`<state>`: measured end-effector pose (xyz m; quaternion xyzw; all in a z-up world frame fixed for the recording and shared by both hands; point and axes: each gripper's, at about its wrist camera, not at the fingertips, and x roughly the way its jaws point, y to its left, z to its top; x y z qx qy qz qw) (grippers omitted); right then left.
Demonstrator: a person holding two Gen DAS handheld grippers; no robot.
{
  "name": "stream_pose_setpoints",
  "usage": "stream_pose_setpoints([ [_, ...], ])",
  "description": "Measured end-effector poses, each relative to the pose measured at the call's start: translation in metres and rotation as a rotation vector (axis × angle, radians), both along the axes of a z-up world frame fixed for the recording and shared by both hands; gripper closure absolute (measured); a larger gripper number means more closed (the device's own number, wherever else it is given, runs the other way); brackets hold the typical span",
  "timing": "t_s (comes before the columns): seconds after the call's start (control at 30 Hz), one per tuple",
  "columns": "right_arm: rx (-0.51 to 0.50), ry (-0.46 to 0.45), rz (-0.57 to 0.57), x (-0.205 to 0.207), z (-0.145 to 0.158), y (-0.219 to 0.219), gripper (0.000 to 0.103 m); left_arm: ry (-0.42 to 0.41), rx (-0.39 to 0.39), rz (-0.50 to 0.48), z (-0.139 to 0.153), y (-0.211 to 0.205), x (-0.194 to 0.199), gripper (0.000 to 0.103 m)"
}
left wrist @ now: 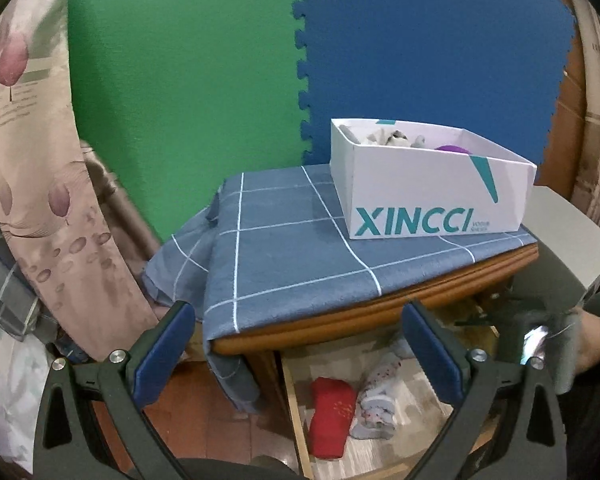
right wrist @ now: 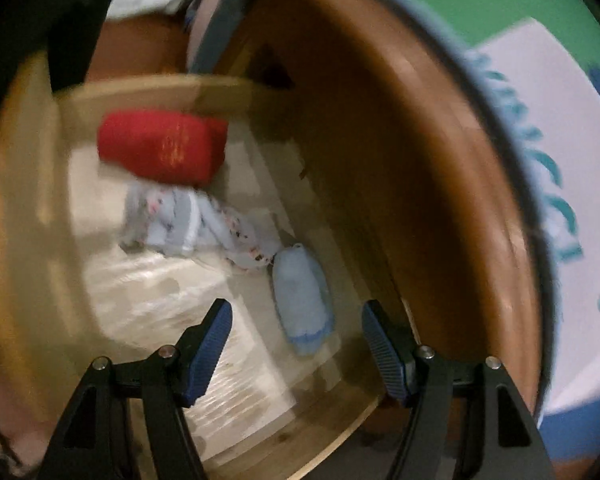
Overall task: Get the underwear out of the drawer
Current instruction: 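Lower the right gripper into the drawer and grasp the light blue sock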
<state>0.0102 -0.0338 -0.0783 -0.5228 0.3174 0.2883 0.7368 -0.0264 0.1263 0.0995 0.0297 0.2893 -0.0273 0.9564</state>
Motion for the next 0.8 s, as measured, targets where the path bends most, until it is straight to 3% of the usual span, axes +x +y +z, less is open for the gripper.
stream_pose_setpoints([
  [0.27,-0.076,-0.043,0.021,0.020,-0.042,0.008,0.035,0.032,-0.047,0.002,-0.004,0.006,0.006,0.001],
  [0.8,-0.159,0.039,-0.034,0.055,-0.093,0.018,0.034,0.056,-0.133,0.001,-0.007,0.017,0.011,0.001],
])
